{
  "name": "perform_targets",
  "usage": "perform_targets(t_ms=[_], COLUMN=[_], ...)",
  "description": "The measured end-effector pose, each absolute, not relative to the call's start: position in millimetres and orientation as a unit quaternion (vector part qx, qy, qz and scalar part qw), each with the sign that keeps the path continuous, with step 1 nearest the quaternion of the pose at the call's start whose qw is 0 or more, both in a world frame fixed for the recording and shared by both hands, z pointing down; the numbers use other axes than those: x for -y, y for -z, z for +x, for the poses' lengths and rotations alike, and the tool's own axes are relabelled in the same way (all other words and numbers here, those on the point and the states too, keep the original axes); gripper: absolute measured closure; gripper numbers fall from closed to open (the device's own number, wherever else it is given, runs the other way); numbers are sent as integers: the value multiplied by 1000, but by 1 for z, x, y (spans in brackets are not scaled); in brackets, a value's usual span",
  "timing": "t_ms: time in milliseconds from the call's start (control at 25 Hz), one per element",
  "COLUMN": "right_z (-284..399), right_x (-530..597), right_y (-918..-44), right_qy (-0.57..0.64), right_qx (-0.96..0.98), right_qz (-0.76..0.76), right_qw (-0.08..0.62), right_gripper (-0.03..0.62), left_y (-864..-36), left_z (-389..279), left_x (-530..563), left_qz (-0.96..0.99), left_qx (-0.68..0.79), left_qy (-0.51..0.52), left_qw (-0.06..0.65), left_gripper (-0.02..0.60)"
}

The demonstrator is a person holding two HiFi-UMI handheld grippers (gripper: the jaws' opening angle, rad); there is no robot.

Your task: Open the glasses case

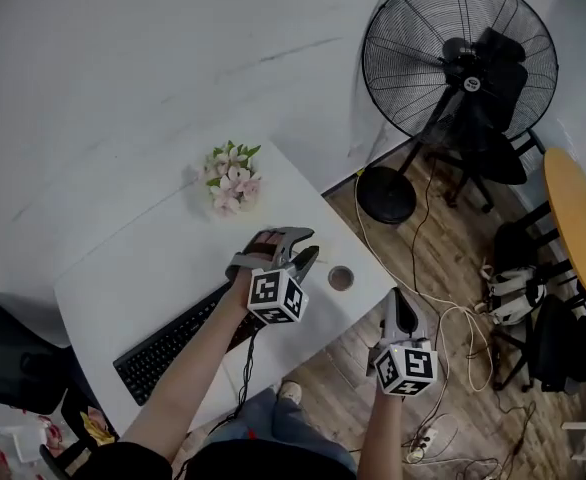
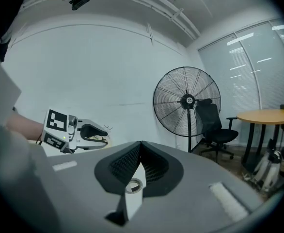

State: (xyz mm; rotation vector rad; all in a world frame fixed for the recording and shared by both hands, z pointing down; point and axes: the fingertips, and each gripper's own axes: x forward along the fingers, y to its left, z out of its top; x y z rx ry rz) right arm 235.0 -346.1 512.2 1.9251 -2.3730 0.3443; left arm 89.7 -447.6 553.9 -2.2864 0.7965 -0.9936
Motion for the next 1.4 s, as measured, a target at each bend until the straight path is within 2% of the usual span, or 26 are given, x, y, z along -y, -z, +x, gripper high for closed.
perform_targets(t_ms=[160,680,1400], right_z=[238,250,245], right_x=[343,343,338], right_y=[-517,-523,-524], right_qy=[-118,-127,-129], right_qx=[772,767,771], right_qz=[623,627,621], right_qw=[37,41,47], right_gripper=[582,582,582], left_y=[-587,-655,-681], left_z=[98,116,106], left_x=[450,446,452], left_qz=[-818,-769,-746], left_qx=[-234,-134,-133], left_qy=[433,534,569], left_qw=[297,325,320], left_gripper=[419,407,451])
